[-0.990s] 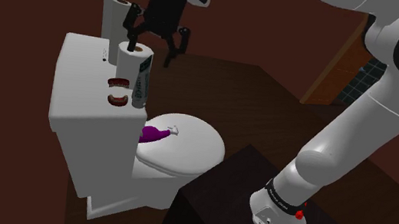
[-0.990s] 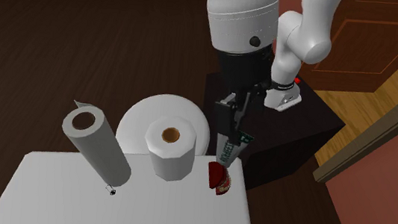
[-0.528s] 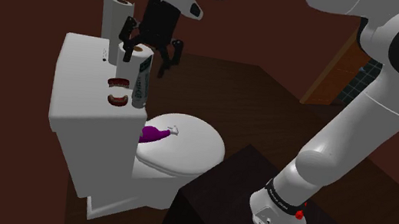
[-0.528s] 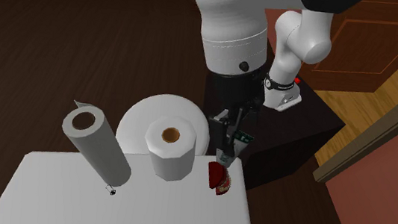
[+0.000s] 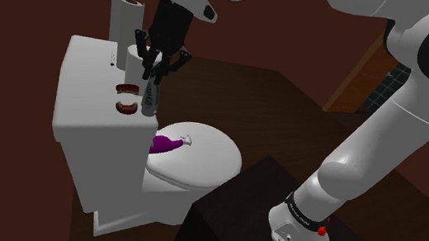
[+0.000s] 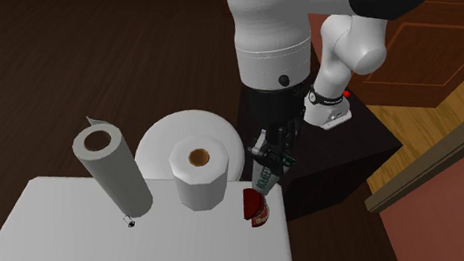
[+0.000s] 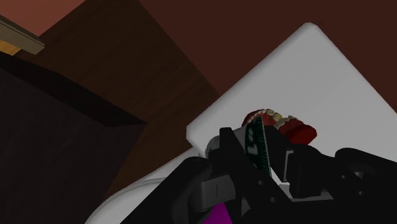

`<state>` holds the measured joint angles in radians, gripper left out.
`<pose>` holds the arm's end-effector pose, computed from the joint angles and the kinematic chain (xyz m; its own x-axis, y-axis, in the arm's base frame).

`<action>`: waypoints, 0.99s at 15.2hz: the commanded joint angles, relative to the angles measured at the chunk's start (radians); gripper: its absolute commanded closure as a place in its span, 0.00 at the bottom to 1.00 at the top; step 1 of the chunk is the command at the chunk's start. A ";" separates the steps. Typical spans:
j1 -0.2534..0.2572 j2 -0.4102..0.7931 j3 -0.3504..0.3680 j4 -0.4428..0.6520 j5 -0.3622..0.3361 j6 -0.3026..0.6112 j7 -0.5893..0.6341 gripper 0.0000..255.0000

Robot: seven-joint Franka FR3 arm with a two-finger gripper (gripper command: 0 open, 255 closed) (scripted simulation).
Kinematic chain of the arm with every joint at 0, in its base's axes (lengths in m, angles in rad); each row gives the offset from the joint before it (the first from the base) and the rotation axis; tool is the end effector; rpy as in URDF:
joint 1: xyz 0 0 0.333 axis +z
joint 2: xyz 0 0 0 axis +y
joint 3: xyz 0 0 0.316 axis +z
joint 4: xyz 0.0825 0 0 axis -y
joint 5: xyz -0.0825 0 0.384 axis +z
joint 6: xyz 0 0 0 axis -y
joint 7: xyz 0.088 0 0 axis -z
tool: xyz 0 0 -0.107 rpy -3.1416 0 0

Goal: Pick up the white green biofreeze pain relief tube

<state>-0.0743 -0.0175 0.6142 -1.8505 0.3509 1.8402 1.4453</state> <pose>0.4652 0.3129 0.5268 0.5166 -0.7938 -0.3210 -0.8432 -0.5368 -0.0297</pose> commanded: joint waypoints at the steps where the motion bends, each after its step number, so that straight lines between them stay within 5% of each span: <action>1: 0.000 0.000 0.000 -0.001 0.000 0.000 0.000 1.00; 15: -0.004 0.004 -0.004 0.149 -0.012 -0.140 0.044 1.00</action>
<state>-0.0777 -0.0126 0.6107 -1.7159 0.3387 1.7145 1.4848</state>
